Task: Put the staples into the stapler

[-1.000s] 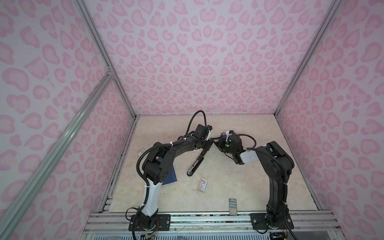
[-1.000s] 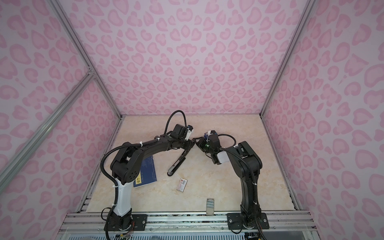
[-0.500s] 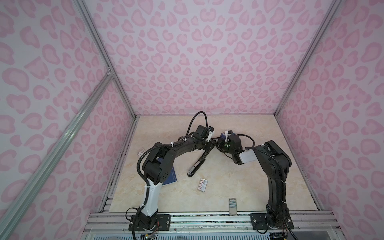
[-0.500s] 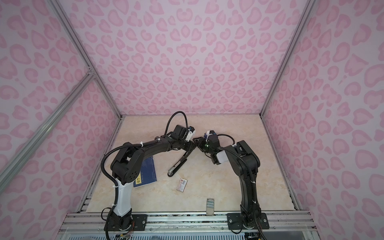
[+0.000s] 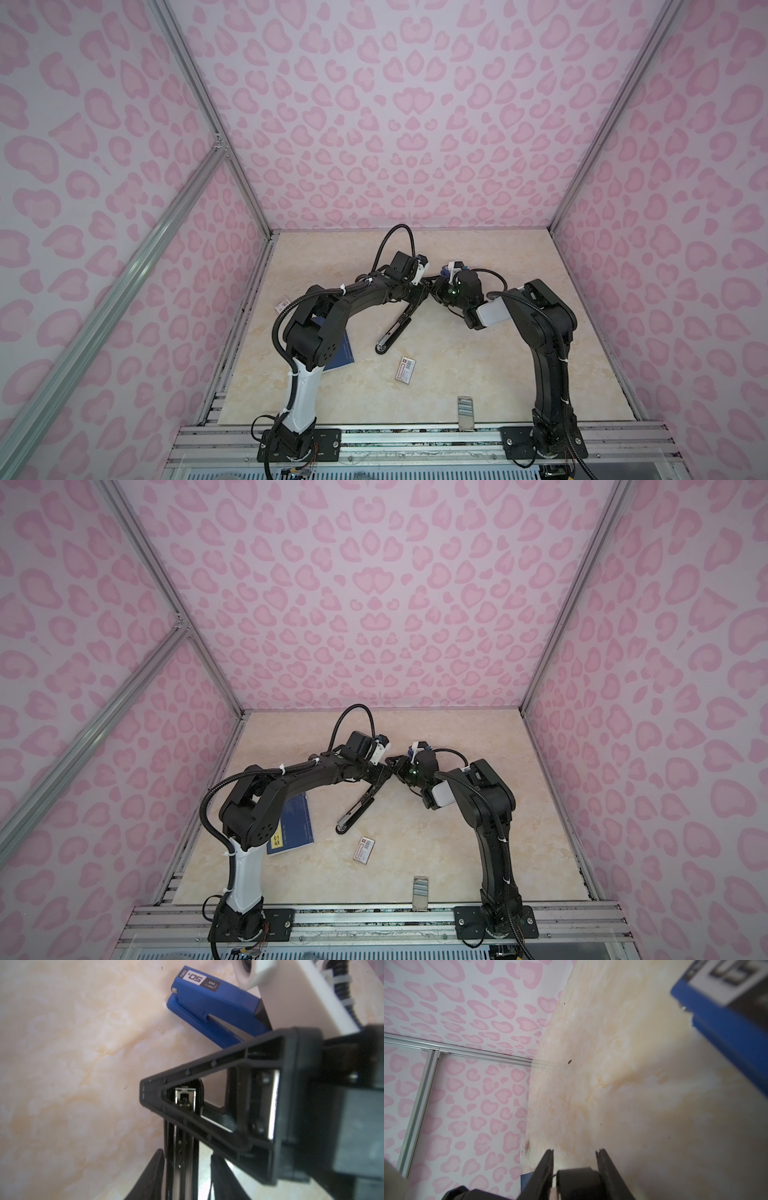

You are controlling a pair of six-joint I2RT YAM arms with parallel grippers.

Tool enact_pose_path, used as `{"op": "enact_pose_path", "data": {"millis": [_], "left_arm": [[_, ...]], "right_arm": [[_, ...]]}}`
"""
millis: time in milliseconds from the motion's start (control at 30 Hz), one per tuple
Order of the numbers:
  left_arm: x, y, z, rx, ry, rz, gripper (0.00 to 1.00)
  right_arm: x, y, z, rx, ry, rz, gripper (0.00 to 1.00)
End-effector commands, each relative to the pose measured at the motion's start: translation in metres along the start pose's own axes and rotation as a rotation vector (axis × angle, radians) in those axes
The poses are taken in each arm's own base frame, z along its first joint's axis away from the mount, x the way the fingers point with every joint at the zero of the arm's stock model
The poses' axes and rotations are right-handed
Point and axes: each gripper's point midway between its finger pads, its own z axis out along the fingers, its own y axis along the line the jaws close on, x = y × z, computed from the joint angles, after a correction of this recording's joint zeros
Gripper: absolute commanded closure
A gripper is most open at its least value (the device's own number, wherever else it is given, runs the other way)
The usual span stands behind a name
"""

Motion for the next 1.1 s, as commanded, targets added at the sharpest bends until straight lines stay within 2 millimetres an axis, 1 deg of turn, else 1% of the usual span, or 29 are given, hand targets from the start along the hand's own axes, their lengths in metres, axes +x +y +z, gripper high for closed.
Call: {"op": "enact_pose_path", "data": {"millis": [0,33,133,267,433,533,633,667,767,867,967,1067], "left_arm": [[-0.008,0.002,-0.016,-0.036,-0.041,-0.007,0.59],[-0.008,0.003,-0.022,-0.047,-0.053,-0.012,0.58],[0.004,0.007,-0.042,-0.090,-0.071,-0.031,0.57],[0.021,0.012,-0.080,-0.156,-0.123,-0.066,0.55],[0.062,0.015,-0.120,-0.201,-0.165,-0.126,0.52],[0.090,0.015,-0.137,-0.210,-0.176,-0.165,0.51],[0.115,0.013,-0.146,-0.200,-0.193,-0.216,0.51],[0.120,0.011,-0.148,-0.195,-0.204,-0.226,0.50],[0.140,0.007,-0.147,-0.191,-0.207,-0.236,0.49],[0.151,0.004,-0.144,-0.188,-0.215,-0.236,0.49],[0.161,0.007,-0.140,-0.194,-0.214,-0.241,0.49],[0.164,0.008,-0.136,-0.197,-0.208,-0.237,0.49]], "right_arm": [[-0.002,0.006,0.000,-0.028,-0.008,-0.036,0.65],[-0.002,0.006,0.000,-0.028,-0.006,-0.038,0.65],[-0.002,0.006,0.001,-0.030,-0.004,-0.043,0.65],[-0.001,0.006,0.001,-0.033,0.001,-0.047,0.65],[-0.001,0.009,0.001,-0.042,0.008,-0.052,0.65],[0.000,0.010,0.000,-0.041,0.013,-0.058,0.65],[0.000,0.011,-0.001,-0.039,0.015,-0.063,0.65],[0.000,0.011,-0.001,-0.040,0.014,-0.063,0.66],[0.000,0.012,-0.001,-0.040,0.016,-0.066,0.66],[0.002,0.012,-0.001,-0.037,0.019,-0.069,0.66],[0.003,0.012,-0.001,-0.037,0.020,-0.070,0.65],[0.005,0.012,0.000,-0.036,0.024,-0.072,0.66]]}}
